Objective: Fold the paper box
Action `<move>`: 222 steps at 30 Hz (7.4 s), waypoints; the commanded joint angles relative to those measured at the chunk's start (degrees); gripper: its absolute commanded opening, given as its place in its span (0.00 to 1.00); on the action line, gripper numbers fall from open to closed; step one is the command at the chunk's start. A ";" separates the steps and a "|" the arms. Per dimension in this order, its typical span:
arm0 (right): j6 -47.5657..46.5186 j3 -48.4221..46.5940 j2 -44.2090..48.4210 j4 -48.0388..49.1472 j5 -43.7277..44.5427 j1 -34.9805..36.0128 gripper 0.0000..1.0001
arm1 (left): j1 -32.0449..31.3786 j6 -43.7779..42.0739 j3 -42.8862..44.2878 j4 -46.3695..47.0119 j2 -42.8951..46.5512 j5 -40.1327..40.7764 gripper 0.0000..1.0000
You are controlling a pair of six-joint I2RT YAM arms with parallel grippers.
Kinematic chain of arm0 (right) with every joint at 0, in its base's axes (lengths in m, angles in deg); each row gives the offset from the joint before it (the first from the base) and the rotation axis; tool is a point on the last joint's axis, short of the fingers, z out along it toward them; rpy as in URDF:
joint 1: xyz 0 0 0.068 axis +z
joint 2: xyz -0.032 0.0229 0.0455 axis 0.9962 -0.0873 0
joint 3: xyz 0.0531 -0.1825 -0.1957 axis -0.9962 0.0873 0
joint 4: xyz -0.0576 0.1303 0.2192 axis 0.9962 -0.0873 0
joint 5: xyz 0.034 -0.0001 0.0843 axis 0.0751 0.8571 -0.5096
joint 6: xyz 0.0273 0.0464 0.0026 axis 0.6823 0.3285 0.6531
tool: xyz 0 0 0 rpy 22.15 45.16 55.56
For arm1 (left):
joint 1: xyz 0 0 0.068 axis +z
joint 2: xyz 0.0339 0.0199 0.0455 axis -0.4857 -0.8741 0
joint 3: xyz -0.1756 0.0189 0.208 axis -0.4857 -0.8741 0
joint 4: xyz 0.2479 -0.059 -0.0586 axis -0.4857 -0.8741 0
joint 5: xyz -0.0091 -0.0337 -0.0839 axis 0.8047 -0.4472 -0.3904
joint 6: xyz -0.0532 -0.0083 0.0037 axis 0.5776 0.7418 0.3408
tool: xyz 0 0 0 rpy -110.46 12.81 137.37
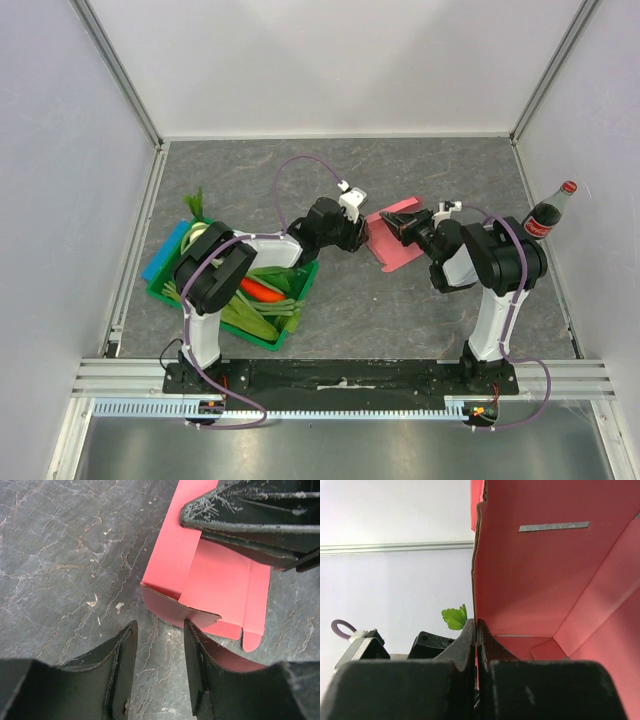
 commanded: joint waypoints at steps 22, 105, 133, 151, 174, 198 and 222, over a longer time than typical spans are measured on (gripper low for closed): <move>-0.83 3.02 0.38 -2.94 -0.21 4.97 0.00 | -0.06 12.50 8.74 0.28 0.13 6.62 0.49; -1.02 2.15 25.19 -31.16 1.54 3.82 0.69 | -7.27 5.89 -4.09 15.40 2.76 36.32 0.02; -67.18 -16.83 37.38 -90.28 5.30 0.93 0.74 | 7.41 27.45 -3.24 -14.83 19.92 -1.99 0.66; -70.20 -25.80 31.23 -90.13 7.35 -3.03 0.62 | 8.11 23.75 5.58 -18.01 5.92 0.12 0.60; -61.04 -29.06 32.64 -92.24 7.09 3.13 0.62 | 2.32 14.44 -11.64 -1.67 17.27 20.57 0.62; -61.83 -26.77 31.15 -90.40 2.34 2.69 0.62 | -11.13 2.74 -12.18 0.82 13.49 42.26 0.55; -62.18 -32.48 25.17 -92.59 6.73 5.14 0.52 | -11.75 -2.61 -7.95 11.87 3.11 48.01 0.20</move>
